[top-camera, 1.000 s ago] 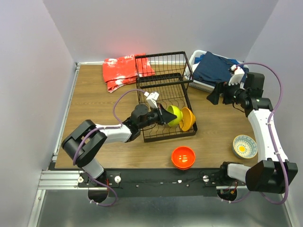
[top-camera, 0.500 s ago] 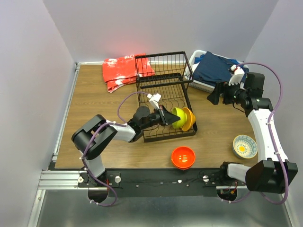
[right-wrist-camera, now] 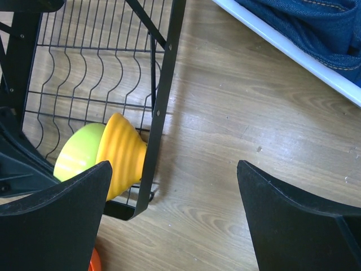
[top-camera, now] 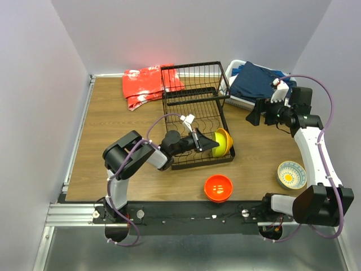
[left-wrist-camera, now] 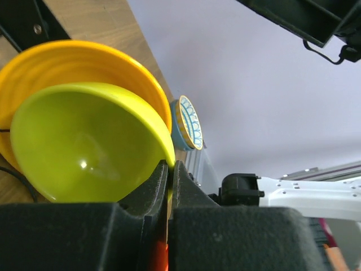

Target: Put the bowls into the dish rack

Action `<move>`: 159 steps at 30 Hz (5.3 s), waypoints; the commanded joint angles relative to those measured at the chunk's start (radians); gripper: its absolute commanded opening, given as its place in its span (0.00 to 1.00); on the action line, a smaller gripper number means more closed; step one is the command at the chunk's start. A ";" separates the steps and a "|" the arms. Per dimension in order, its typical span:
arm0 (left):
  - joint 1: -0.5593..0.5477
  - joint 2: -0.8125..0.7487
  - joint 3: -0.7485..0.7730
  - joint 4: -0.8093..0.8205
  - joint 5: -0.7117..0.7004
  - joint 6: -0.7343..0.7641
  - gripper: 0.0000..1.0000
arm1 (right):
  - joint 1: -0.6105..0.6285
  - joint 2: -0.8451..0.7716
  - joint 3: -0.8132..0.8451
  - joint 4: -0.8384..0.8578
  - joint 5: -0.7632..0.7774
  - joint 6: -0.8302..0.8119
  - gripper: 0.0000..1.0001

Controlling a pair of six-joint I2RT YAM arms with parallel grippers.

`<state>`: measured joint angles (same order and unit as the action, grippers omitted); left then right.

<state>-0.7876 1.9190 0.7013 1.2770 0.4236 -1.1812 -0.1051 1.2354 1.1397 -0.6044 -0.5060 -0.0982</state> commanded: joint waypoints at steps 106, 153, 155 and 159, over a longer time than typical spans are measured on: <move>-0.214 -0.667 -0.099 -1.366 -0.098 1.671 0.39 | -0.010 -0.254 -0.092 0.009 0.043 0.014 1.00; -0.001 -0.805 0.104 -1.507 -0.106 1.835 0.49 | -0.010 -0.332 -0.156 -0.004 0.061 0.019 1.00; -0.044 -0.860 0.104 -1.541 -0.094 1.827 0.49 | -0.010 -0.343 -0.150 -0.021 0.076 0.018 1.00; -0.215 -0.908 0.121 -1.659 -0.089 1.801 0.50 | -0.011 -0.353 -0.123 -0.037 0.147 0.058 1.00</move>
<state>-0.8383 1.0725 0.7902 -0.2428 0.3317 0.6590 -0.1070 0.9054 0.9989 -0.6044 -0.4362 -0.0719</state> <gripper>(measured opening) 0.495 0.998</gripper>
